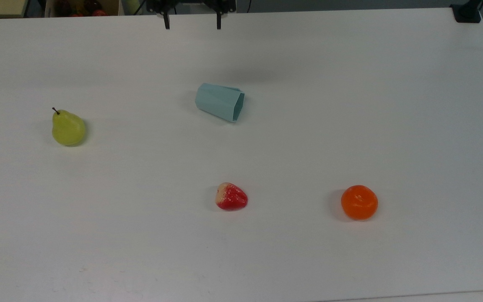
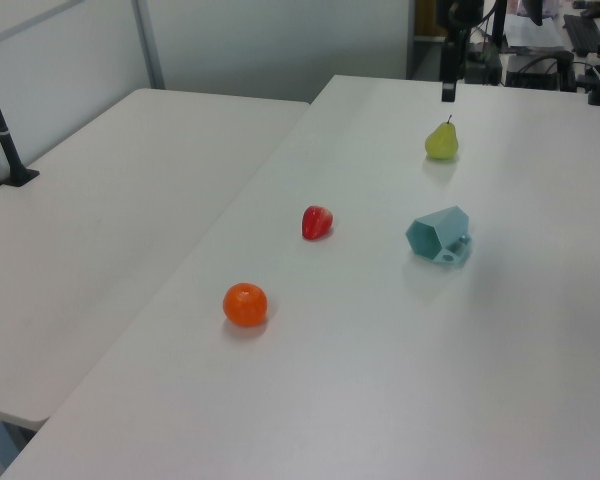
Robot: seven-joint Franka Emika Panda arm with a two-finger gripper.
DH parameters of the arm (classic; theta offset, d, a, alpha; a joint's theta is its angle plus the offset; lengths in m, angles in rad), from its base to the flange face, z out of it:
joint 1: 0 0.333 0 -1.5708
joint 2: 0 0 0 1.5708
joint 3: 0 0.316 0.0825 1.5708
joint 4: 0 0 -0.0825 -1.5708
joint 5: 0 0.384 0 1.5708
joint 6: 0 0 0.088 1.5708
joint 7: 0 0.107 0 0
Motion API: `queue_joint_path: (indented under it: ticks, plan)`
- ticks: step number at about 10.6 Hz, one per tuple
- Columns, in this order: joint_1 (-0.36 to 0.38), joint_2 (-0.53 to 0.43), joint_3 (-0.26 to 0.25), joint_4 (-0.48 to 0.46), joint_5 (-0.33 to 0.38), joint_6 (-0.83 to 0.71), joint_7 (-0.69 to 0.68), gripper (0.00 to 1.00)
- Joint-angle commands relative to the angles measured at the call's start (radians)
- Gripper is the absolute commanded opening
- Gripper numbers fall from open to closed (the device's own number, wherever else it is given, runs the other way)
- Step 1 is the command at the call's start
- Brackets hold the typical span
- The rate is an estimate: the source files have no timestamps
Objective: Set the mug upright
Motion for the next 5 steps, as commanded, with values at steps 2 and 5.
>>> queue_joint_path:
  ticks: [2, 5]
  plan:
    - [0.004, -0.028, -0.009, -0.035, 0.018, -0.019, -0.021, 1.0]
    - [0.007, -0.022, -0.008, -0.037, 0.017, -0.021, -0.021, 1.0]
